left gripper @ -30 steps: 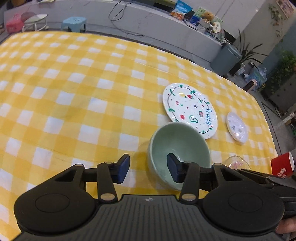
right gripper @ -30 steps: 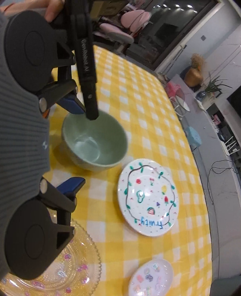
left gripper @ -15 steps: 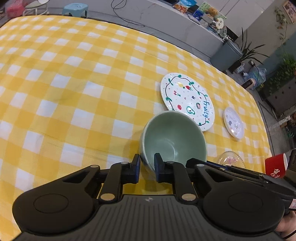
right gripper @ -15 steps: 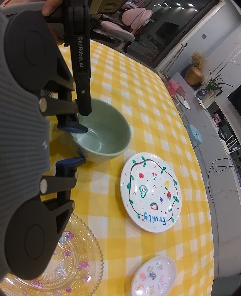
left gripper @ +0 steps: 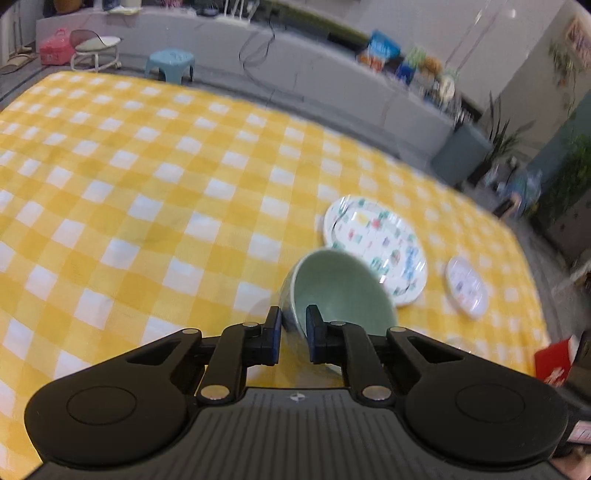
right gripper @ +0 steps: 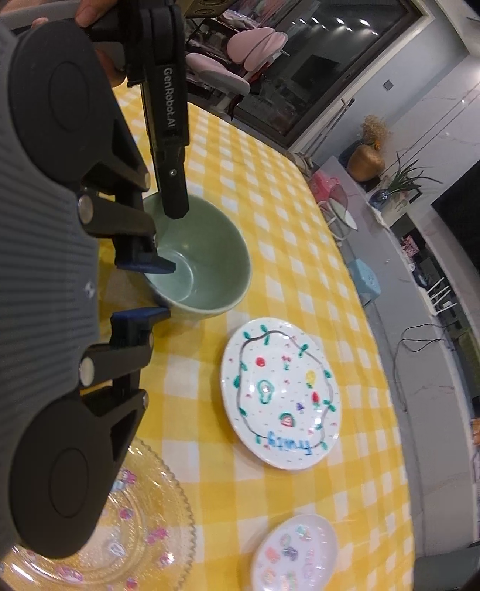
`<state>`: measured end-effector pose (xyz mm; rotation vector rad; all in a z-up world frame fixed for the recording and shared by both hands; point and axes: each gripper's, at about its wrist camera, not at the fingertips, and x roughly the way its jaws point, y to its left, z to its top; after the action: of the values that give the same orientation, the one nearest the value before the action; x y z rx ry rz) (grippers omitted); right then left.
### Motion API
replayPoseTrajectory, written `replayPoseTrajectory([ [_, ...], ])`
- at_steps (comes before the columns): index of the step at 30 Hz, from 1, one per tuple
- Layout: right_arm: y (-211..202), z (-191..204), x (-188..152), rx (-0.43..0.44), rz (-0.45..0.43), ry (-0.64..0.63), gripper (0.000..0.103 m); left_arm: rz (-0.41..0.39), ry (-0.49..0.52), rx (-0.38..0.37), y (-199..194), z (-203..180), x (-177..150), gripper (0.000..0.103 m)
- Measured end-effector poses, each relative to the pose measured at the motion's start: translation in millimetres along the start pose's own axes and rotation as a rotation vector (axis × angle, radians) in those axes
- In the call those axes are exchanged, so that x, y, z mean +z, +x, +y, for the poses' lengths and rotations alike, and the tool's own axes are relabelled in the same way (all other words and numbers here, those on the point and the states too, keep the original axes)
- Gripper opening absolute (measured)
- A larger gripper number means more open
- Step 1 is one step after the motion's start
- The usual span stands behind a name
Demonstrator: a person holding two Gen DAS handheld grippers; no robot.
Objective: Organize plates and bowls
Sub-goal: 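Lift the pale green bowl with the left gripper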
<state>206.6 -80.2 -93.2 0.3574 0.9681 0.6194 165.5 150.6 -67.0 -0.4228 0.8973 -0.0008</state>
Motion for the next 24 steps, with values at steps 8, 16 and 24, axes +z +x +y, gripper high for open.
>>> replayPoseTrajectory([
  [8, -33, 22, 10, 0.052, -0.074, 0.012, 0.0, -0.098, 0.014, -0.133, -36, -29, -1, 0.0],
  [16, -30, -1, 11, -0.041, -0.088, 0.049, 0.0, -0.053, 0.002, 0.042, -11, -9, 3, 0.0],
  [24, -1, 1, 8, -0.016, 0.042, 0.03, 0.013, 0.029, 0.026, 0.105, 0, 3, 0, 0.011],
])
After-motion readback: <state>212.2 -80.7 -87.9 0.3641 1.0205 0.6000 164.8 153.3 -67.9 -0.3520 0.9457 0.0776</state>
